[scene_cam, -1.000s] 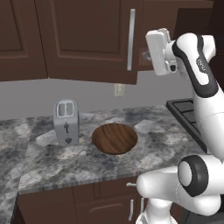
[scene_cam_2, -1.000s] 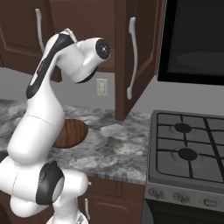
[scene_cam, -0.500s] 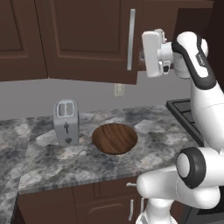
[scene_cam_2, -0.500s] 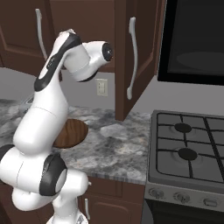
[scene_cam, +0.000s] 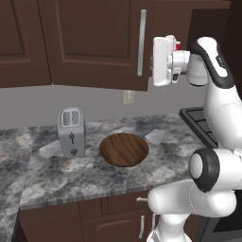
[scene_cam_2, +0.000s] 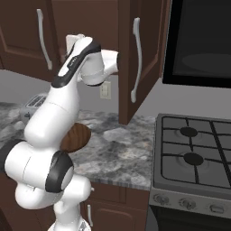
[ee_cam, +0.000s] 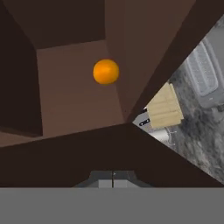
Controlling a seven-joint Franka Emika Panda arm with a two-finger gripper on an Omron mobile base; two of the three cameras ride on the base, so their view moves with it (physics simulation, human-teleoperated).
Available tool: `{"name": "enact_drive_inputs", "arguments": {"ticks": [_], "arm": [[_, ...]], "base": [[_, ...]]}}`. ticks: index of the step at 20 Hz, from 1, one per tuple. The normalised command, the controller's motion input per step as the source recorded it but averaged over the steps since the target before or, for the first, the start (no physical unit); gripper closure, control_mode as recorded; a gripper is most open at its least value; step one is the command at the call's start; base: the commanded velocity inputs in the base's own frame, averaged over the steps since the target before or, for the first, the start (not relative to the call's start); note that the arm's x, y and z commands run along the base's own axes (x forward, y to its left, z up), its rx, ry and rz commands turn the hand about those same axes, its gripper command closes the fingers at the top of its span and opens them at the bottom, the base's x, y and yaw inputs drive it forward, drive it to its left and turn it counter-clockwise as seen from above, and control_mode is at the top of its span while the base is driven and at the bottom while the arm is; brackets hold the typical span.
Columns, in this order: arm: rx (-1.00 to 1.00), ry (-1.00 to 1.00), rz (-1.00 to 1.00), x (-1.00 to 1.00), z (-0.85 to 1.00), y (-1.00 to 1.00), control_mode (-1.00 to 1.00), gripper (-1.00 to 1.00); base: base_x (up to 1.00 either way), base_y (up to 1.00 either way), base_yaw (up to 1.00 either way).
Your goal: Open the cabinet. Pick the orange and mango from the cabinet and place them into the bowl. Then close the cabinet.
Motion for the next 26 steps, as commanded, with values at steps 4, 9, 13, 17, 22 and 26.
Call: {"name": "enact_drive_inputs", "arguments": {"ticks": [4,9,13,17,22,26], "arm": [[0.13,0.08,0.16,-0.09,0.0,0.22,-1.0,1.0],[0.04,0.01,0.18,-0.45,0.0,0.43,-1.0,1.0],[0.0,0.0,0.2,-0.64,0.0,0.46,-1.0,1.0],[0.0,0.0,0.19,-0.75,0.0,0.48,-1.0,1.0],[0.0,0.0,0.16,-0.77,0.0,0.52,-1.0,1.0],[0.0,0.0,0.11,-0.65,0.0,0.53,-1.0,1.0]], "base": [[0.0,0.0,0.0],[0.0,0.0,0.0],[0.0,0.0,0.0],[0.0,0.0,0.0],[0.0,0.0,0.0],[0.0,0.0,0.0]]}}
